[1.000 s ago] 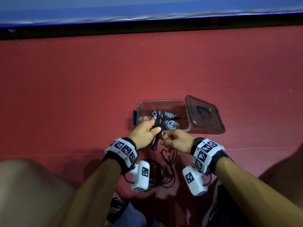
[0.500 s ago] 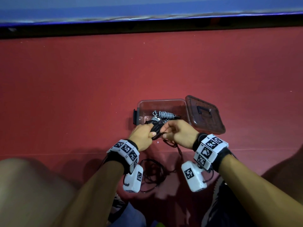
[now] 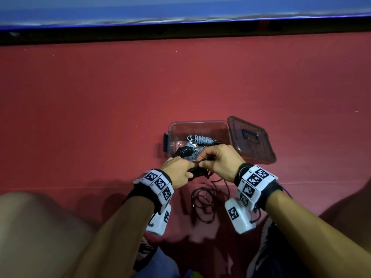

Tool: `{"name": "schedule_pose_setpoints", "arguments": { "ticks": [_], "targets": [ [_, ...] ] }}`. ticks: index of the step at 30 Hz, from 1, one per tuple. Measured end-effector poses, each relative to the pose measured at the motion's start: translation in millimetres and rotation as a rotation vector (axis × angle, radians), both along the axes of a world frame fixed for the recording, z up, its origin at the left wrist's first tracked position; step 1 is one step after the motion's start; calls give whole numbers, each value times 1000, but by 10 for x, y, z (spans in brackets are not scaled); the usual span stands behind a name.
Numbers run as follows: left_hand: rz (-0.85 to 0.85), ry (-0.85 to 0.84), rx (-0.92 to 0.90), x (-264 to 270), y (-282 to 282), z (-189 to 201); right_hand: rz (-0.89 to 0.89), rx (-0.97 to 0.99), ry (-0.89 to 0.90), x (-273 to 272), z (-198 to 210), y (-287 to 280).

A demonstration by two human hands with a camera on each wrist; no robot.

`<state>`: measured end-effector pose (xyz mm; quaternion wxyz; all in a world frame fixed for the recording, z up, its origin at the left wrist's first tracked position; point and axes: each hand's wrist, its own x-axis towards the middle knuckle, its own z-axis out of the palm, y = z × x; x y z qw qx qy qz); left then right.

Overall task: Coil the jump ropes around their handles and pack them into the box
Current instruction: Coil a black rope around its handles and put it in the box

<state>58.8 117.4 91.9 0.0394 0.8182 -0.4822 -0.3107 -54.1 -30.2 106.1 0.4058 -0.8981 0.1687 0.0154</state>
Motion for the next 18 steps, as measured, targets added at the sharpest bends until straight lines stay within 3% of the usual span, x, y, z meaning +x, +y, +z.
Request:
{"name": "schedule_pose_setpoints", "arguments": {
  "ticks": [6, 12, 18],
  "targets": [
    [14, 94, 33, 20, 22, -43, -39, 27, 11, 4, -59, -21],
    [52, 287, -131, 81, 27, 92, -168, 37, -11, -10, -57, -144],
    [124, 479, -227, 132, 53, 59, -195, 209, -31, -17, -88, -179]
  ]
}}
